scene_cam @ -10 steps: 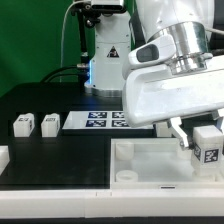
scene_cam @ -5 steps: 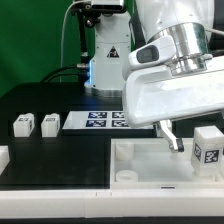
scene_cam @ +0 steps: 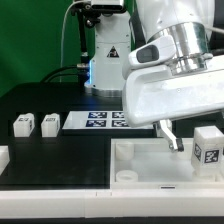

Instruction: Assemble one leg

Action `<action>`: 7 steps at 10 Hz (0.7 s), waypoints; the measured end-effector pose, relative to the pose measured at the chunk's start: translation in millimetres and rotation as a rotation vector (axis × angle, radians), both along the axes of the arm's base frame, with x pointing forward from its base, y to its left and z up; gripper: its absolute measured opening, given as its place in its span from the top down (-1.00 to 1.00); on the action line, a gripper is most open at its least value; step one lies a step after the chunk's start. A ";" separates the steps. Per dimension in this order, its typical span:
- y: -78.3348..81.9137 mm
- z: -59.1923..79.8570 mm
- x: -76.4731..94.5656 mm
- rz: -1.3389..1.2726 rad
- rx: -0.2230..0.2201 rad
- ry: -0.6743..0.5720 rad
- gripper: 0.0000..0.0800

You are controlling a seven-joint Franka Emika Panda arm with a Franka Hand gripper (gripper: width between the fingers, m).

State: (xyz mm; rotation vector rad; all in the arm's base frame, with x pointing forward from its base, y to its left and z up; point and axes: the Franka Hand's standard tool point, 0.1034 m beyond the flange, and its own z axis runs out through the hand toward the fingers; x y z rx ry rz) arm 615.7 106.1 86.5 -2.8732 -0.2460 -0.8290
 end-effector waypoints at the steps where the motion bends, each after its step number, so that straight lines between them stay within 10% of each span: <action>1: 2.4 8.7 1.7 0.005 0.000 0.026 -0.62; 3: 8.3 26.9 14.6 0.017 -0.003 0.050 -0.62; 7: 7.3 19.9 11.2 0.095 0.001 0.483 -0.62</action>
Offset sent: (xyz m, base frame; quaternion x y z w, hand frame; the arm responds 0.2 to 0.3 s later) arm 0.0235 -0.0059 0.0050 -0.0214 -0.1928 -0.0184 0.9808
